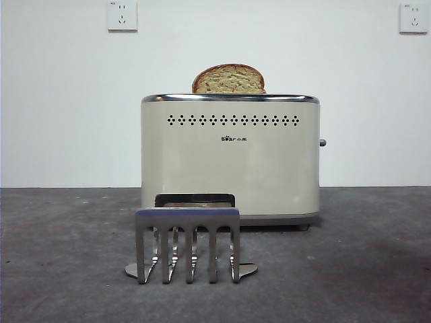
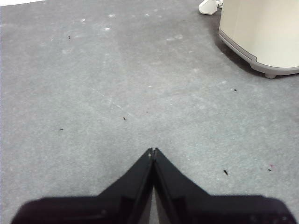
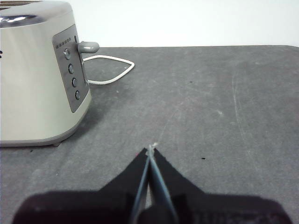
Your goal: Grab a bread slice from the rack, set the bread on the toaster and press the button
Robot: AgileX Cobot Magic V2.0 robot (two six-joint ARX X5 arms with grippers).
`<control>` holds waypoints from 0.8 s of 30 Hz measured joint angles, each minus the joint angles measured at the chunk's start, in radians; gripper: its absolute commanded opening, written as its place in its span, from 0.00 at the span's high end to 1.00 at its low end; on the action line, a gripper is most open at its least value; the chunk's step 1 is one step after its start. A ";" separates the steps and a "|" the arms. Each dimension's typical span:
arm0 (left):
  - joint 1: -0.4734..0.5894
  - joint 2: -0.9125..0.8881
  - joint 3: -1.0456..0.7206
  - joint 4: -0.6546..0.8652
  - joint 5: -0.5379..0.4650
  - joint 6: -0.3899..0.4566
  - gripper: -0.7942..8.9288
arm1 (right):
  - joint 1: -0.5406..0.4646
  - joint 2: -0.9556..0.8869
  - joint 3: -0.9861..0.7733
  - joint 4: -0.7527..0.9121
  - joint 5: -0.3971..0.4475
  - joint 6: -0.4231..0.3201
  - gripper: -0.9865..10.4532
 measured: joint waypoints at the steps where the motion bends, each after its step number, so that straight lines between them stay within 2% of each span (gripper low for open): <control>1: 0.000 0.000 0.000 0.000 0.000 0.000 0.92 | 0.000 0.000 0.000 0.000 0.000 0.000 0.91; 20: 0.001 -0.002 0.000 0.000 0.000 0.000 0.92 | 0.000 0.000 0.000 0.000 0.000 0.000 0.91; 24: 0.028 -0.100 0.000 -0.011 0.000 0.000 0.92 | 0.000 0.000 0.000 0.000 0.000 0.000 0.91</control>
